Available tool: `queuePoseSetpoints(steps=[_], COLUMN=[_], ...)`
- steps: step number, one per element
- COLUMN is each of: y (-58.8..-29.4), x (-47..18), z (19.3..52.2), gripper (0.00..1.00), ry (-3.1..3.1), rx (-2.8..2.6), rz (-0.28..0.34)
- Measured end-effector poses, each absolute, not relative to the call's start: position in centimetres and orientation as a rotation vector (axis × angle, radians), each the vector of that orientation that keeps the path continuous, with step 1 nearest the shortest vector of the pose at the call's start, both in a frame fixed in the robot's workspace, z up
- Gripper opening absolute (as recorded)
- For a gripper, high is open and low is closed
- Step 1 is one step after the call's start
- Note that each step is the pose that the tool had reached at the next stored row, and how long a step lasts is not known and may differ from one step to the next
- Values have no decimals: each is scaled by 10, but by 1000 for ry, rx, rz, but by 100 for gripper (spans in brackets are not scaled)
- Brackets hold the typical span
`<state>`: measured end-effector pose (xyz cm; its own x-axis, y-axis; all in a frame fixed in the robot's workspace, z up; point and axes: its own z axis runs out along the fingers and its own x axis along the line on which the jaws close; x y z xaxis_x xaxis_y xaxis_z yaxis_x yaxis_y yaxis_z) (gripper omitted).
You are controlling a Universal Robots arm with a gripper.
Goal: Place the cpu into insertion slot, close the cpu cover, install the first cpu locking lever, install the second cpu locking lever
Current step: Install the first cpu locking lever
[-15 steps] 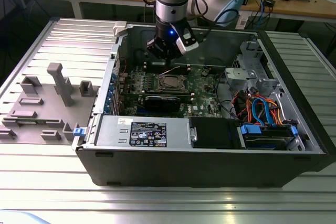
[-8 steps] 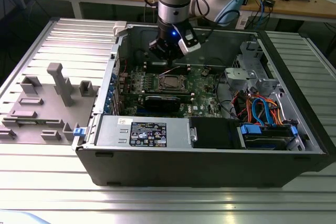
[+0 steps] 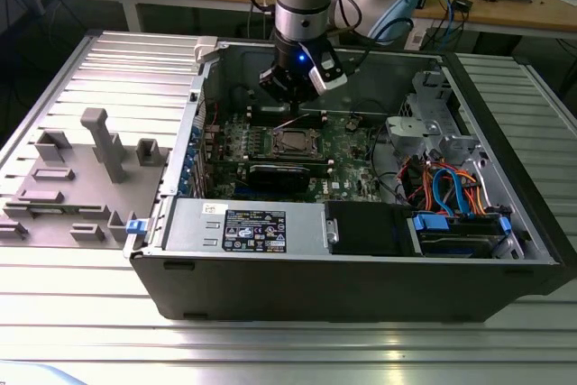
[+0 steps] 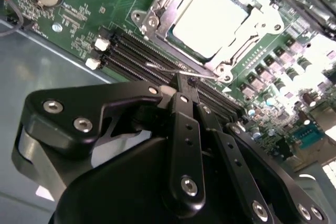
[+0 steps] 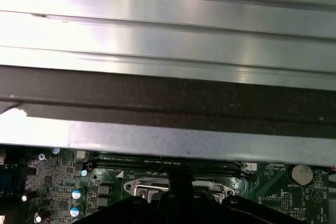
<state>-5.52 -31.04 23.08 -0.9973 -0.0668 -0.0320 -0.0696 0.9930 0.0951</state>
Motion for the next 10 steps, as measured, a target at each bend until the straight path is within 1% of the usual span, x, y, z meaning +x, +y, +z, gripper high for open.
queuePoseSetpoints(steps=[10], y=[-310], x=[-48], z=[228], gripper=[11], ry=[3107], rx=[-85], rz=[150])
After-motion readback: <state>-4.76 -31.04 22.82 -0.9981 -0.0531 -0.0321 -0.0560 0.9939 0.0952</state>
